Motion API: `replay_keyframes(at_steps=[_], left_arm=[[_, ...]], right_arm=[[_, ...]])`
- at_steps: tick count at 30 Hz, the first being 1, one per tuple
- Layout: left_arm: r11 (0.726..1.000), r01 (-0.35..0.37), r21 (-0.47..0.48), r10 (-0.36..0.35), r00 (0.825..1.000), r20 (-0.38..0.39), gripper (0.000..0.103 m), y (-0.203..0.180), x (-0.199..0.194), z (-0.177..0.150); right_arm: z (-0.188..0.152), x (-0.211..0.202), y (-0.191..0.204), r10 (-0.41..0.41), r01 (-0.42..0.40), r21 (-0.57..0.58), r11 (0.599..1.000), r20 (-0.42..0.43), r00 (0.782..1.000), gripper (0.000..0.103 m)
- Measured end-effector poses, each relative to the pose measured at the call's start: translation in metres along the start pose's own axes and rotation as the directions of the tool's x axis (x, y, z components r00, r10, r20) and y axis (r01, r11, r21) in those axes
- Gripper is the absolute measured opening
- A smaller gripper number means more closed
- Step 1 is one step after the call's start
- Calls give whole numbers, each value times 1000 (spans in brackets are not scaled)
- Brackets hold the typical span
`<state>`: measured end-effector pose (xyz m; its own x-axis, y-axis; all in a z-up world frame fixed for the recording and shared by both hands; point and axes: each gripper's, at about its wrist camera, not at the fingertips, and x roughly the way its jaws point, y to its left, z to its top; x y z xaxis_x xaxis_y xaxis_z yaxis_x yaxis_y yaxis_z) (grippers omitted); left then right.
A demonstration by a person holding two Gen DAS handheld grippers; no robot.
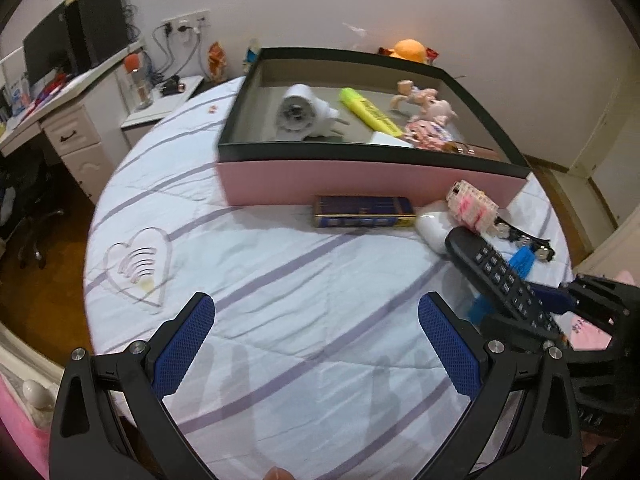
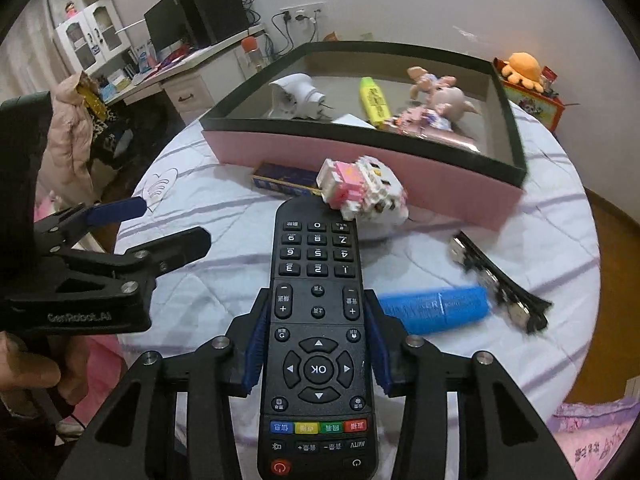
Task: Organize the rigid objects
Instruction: 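Grasp the black remote with the right tool and lift it, then grasp the blue Point Liner marker with the left tool while the right tool holds the remote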
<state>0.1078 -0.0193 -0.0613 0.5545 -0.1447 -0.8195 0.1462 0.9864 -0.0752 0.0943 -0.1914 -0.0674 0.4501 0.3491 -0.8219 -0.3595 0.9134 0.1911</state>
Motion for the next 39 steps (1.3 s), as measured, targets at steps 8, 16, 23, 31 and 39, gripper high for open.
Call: replay_keyframes(at_steps=[8, 16, 23, 31, 39], left_arm=[[996, 73, 51, -73, 997, -6, 103, -30, 11, 16], [990, 114, 88, -111, 993, -38, 103, -58, 28, 21], [965, 165, 202, -159, 986, -48, 103, -87, 26, 7], [938, 149, 314, -130, 988, -82, 79, -125, 52, -1], [931, 216, 294, -200, 976, -86, 39, -122, 47, 3]], right_arm=[[-16, -6, -9, -16, 17, 16, 1000, -23, 1000, 45], [-23, -25, -33, -53, 50, 99, 994, 23, 998, 45], [-22, -34, -52, -73, 64, 152, 986, 52, 996, 45], [-21, -44, -64, -104, 89, 183, 979, 78, 991, 45], [-21, -46, -71, -114, 96, 201, 975, 81, 990, 45]])
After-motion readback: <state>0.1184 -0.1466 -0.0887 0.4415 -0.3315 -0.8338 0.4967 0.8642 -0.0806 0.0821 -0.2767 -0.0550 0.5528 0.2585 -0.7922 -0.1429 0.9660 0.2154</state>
